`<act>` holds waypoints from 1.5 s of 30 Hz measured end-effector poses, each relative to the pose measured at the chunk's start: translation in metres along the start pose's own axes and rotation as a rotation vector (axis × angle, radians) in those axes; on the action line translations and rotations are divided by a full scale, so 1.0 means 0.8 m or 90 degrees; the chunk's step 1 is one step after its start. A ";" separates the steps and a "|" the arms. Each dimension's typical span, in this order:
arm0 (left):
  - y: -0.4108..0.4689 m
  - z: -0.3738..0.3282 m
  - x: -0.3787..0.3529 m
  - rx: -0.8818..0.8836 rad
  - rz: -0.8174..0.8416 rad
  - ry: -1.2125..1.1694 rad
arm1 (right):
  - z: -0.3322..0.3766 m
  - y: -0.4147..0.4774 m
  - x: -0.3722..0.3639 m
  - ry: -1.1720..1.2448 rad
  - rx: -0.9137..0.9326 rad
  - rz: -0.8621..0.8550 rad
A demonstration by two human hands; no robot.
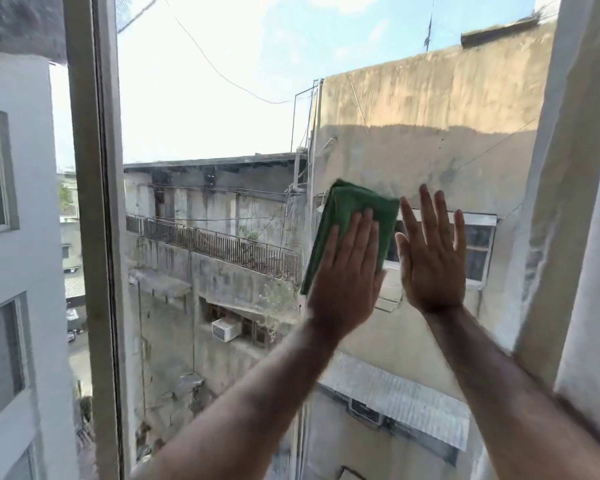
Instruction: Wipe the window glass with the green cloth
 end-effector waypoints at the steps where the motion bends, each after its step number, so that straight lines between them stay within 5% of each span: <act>1: -0.038 -0.014 -0.009 -0.018 0.022 -0.005 | 0.000 -0.001 0.001 0.003 0.001 0.000; 6: -0.165 0.045 -0.008 -0.022 0.075 0.038 | 0.004 0.001 0.001 0.008 -0.005 0.008; 12: -0.123 0.254 0.057 0.381 -0.015 0.046 | 0.008 0.001 0.003 0.002 -0.010 -0.005; 16: -0.021 0.307 0.089 0.567 -0.124 0.037 | 0.008 0.000 0.004 -0.005 -0.011 -0.003; 19: 0.079 0.262 0.084 0.508 -0.128 0.025 | 0.007 0.000 0.001 -0.006 -0.013 0.001; 24: 0.128 0.051 0.039 0.049 -0.067 0.007 | 0.000 0.001 0.000 -0.032 -0.007 0.013; 26: 0.074 0.018 0.023 -0.022 -0.033 -0.006 | 0.002 -0.001 0.001 -0.021 -0.007 0.013; 31: -0.090 0.078 0.011 0.003 0.053 0.006 | 0.006 0.003 0.003 -0.025 0.000 -0.014; 34: -0.145 0.168 0.039 0.109 0.067 0.012 | 0.007 0.003 0.001 -0.024 -0.004 -0.002; 41: -0.011 0.338 0.099 0.521 -0.082 0.033 | 0.010 -0.003 -0.002 -0.022 -0.013 -0.004; 43: 0.050 0.322 0.100 0.531 -0.103 0.016 | 0.009 -0.001 -0.002 -0.025 -0.011 -0.009; 45: 0.104 0.265 0.091 0.427 -0.107 0.015 | 0.009 0.000 -0.001 -0.026 -0.008 -0.004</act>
Point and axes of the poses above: each hand's wrist, its own y-axis towards the middle knuckle, its own x-axis out of the back of the hand, z = x × y, the point moved 8 cm from there along y, towards the middle knuckle, and after that the axes turned 6 degrees about -x, right-handed, at the moved point
